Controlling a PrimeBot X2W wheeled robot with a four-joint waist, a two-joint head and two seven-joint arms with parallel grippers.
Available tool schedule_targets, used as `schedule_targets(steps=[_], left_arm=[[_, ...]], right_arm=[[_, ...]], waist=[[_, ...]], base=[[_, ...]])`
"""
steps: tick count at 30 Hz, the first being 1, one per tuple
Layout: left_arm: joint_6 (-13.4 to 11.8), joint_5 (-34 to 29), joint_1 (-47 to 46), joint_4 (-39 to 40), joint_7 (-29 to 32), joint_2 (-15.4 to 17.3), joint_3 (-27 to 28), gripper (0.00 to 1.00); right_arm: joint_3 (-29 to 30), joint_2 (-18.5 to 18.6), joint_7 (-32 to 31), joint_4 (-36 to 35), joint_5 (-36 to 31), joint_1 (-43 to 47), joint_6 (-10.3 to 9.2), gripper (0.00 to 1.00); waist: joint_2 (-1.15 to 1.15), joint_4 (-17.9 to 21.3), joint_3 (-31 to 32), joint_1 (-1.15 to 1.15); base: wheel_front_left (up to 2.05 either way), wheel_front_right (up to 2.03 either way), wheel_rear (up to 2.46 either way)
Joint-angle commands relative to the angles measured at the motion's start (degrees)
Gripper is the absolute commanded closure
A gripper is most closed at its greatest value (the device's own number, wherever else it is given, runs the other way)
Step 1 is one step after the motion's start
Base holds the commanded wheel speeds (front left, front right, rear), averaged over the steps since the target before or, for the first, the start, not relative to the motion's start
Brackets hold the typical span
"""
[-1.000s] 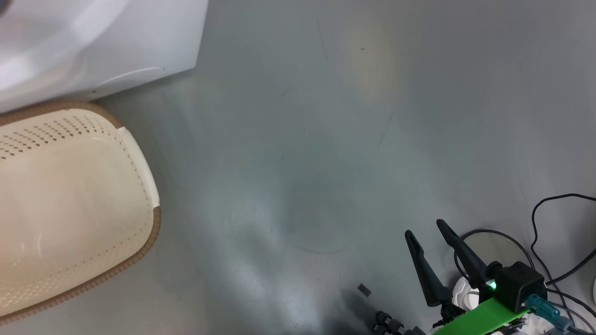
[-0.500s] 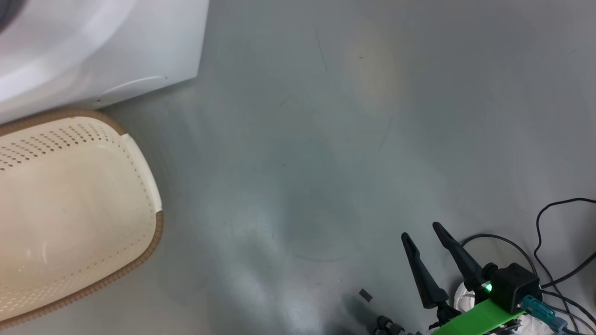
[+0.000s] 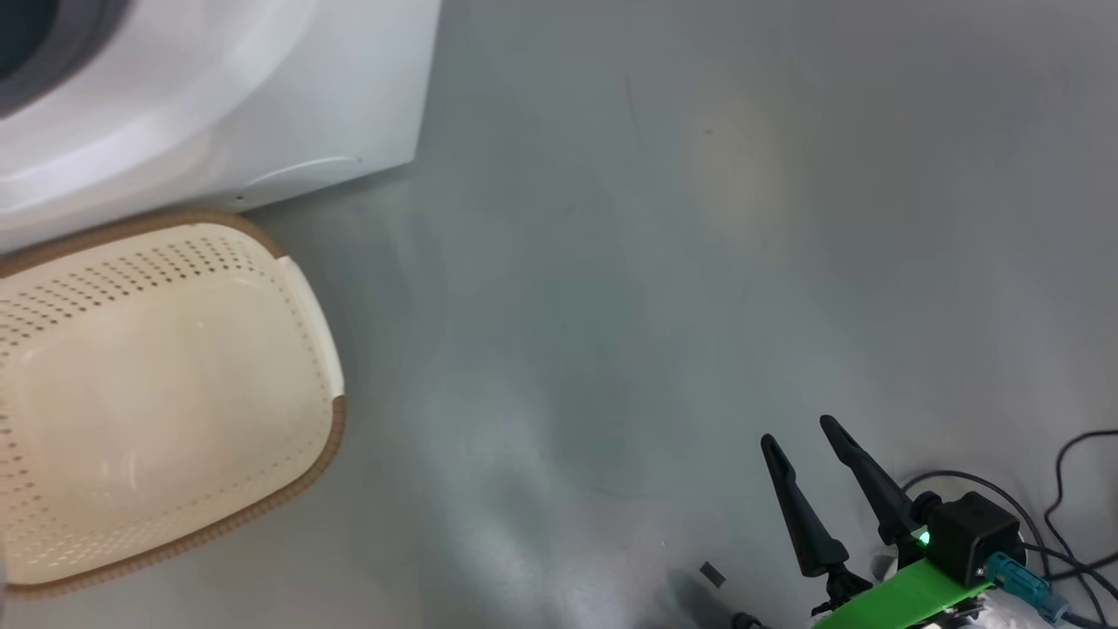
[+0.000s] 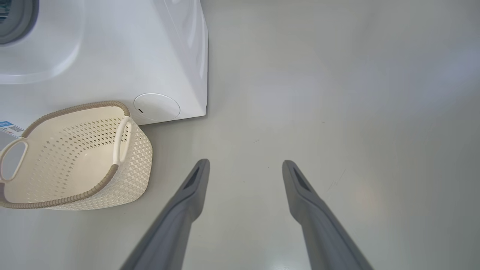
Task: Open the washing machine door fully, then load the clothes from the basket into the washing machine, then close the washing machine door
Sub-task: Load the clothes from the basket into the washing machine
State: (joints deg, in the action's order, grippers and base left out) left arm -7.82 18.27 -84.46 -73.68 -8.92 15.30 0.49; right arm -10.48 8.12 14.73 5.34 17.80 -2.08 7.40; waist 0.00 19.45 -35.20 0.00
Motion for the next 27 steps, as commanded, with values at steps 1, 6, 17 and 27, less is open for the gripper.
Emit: schedule_targets(steps=[1,6,17,27], left_arm=[[-0.38,0.21,0.83,0.88,-0.62,1.75,0.13,0.0],[-0.18,1.27,2.2,0.51,-1.74,0.1,0.42,0.0],[1.06,3.22,6.11,0.01,-2.51,-2.53,0.63,0.0],[3.82,5.01,9.61,-0.14,-3.9,-5.46,0.7,0.0]], right_arm=[[-1.17,1.36,0.27,-0.78,0.01,0.78,0.09,0.0],[-1.15,1.73,0.27,-0.62,0.01,0.26,0.09,0.0],[-1.31,2.49,0.27,-0.1,0.05,-0.55,0.09,0.0],[-1.49,2.56,0.27,0.49,0.1,-1.81,0.09,0.0]], waist=[[0.0,-1.09,0.97,0.0],[0.0,-2.84,2.19,0.0],[0.0,-5.79,4.89,0.0],[0.0,-8.76,7.37,0.0]], base=[[0.0,0.0,0.0],[0.0,0.0,0.0],[0.0,0.0,0.0],[0.0,0.0,0.0]])
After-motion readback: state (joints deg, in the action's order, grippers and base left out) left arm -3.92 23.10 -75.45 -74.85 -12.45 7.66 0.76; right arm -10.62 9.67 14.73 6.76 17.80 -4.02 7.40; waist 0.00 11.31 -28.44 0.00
